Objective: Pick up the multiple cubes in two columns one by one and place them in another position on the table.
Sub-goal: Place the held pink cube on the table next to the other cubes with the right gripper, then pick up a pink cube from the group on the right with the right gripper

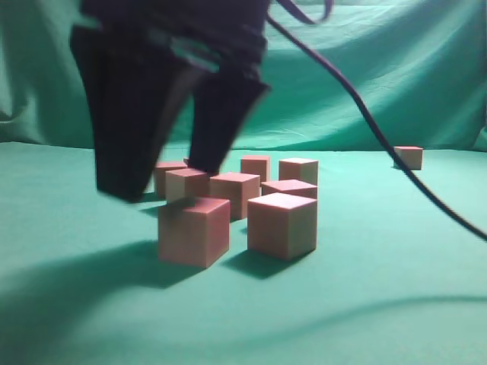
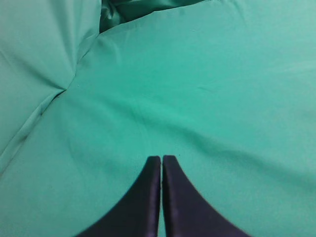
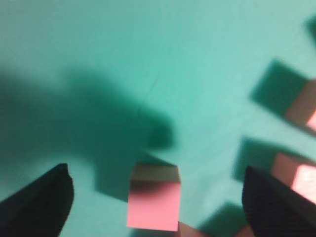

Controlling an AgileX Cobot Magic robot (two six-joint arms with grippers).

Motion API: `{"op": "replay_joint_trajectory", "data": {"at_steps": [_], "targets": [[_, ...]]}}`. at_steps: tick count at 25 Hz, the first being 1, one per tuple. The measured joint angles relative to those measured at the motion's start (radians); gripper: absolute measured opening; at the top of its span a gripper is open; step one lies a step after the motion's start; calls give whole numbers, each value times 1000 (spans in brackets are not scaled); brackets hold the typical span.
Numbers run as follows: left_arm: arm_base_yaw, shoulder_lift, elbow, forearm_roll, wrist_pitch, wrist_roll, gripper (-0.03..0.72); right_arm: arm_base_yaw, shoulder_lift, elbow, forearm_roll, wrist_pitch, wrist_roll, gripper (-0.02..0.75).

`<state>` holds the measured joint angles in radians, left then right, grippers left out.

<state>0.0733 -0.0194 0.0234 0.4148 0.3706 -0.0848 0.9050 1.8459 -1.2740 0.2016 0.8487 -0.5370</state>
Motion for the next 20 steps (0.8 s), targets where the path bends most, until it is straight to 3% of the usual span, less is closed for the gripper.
{"op": "replay_joint_trajectory", "data": {"at_steps": [2, 4, 9, 16, 20], "targets": [[0, 0, 0, 0, 0, 0, 0, 0, 0, -87, -2, 62, 0, 643], [0, 0, 0, 0, 0, 0, 0, 0, 0, -178, -4, 127, -3, 579], [0, 0, 0, 0, 0, 0, 0, 0, 0, -406, -78, 221, -3, 585], [0, 0, 0, 0, 0, 0, 0, -24, 0, -564, -489, 306, 173, 585], [0, 0, 0, 0, 0, 0, 0, -166, 0, -569, -609, 316, 353, 585]]}}
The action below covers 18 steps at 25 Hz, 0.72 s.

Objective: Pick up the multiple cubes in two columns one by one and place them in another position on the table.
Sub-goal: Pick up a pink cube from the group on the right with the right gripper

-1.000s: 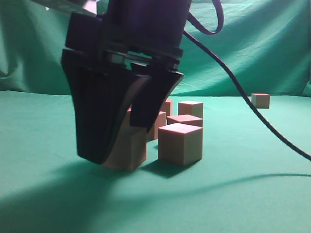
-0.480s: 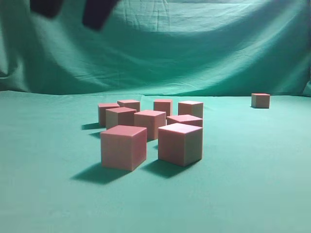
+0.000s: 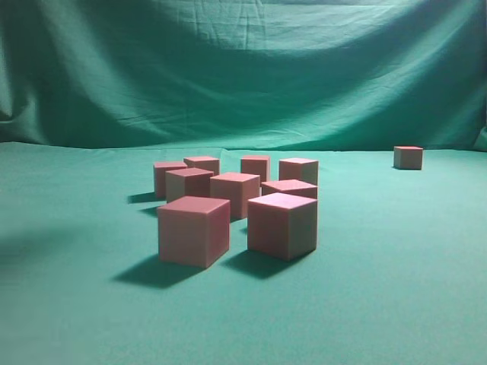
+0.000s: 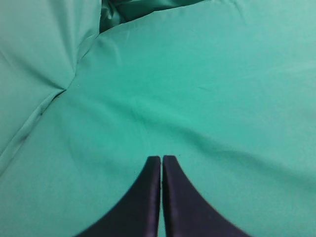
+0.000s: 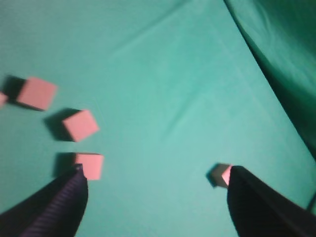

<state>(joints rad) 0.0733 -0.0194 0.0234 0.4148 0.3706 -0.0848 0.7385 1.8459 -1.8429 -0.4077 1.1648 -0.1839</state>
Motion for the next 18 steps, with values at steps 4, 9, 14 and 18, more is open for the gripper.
{"op": "replay_joint_trajectory", "data": {"at_steps": [4, 9, 14, 18], "targets": [[0, 0, 0, 0, 0, 0, 0, -193, 7, 0, -4, -7, 106, 585], [0, 0, 0, 0, 0, 0, 0, -450, 56, 0, 119, -58, 324, 585], [0, 0, 0, 0, 0, 0, 0, -604, 164, 0, 257, -151, 355, 585], [0, 0, 0, 0, 0, 0, 0, -650, 254, 0, 352, -256, 353, 585]]}}
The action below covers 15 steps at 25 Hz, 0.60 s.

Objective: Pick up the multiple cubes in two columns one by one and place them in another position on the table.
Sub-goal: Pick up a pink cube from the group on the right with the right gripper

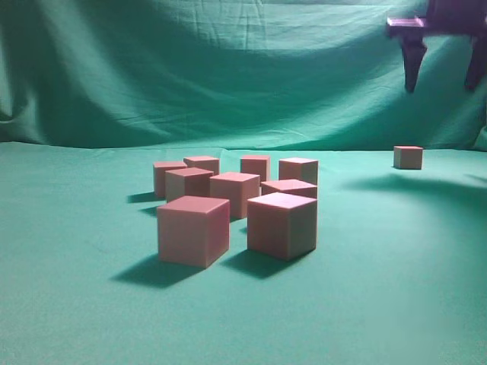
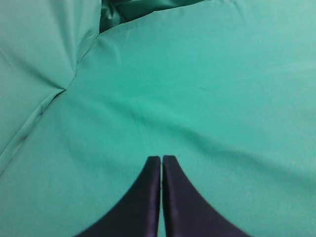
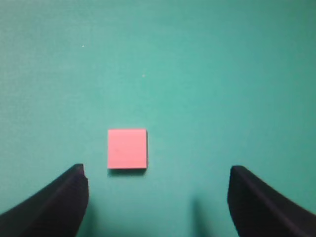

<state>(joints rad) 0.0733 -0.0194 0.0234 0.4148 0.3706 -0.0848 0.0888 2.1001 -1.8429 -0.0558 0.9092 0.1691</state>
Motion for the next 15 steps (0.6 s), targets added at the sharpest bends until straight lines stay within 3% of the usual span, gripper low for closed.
{"op": "replay_joint_trajectory", "data": {"at_steps": [6, 13, 14, 15], "targets": [[0, 0, 0, 0, 0, 0, 0, -6, 111, 0, 131, -112, -121, 585], [0, 0, 0, 0, 0, 0, 0, -6, 178, 0, 152, -213, -159, 585], [0, 0, 0, 0, 0, 0, 0, -6, 179, 0, 152, -227, -161, 524], [0, 0, 0, 0, 0, 0, 0, -6, 182, 0, 152, -236, -163, 525]]}}
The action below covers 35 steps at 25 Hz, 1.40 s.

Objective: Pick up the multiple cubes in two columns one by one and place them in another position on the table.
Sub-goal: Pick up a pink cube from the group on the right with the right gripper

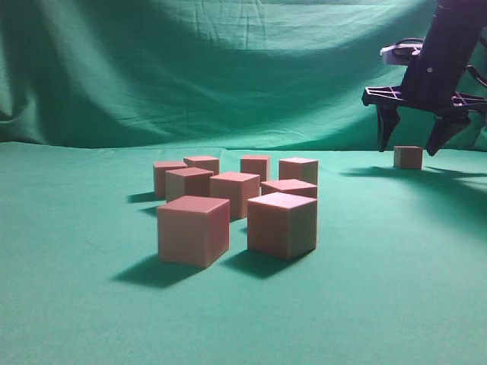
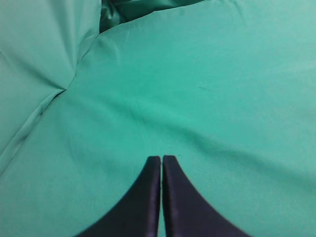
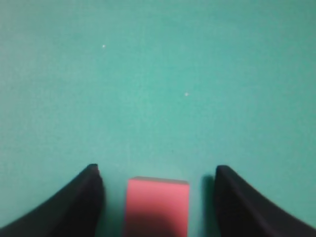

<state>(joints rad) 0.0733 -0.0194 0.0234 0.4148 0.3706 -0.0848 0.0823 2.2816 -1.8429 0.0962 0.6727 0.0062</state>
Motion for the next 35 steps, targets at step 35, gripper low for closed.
{"op": "replay_joint_trajectory", "data": {"at_steps": [35], "targets": [[0, 0, 0, 0, 0, 0, 0, 435, -650, 128, 1, 360, -105, 266]]}}
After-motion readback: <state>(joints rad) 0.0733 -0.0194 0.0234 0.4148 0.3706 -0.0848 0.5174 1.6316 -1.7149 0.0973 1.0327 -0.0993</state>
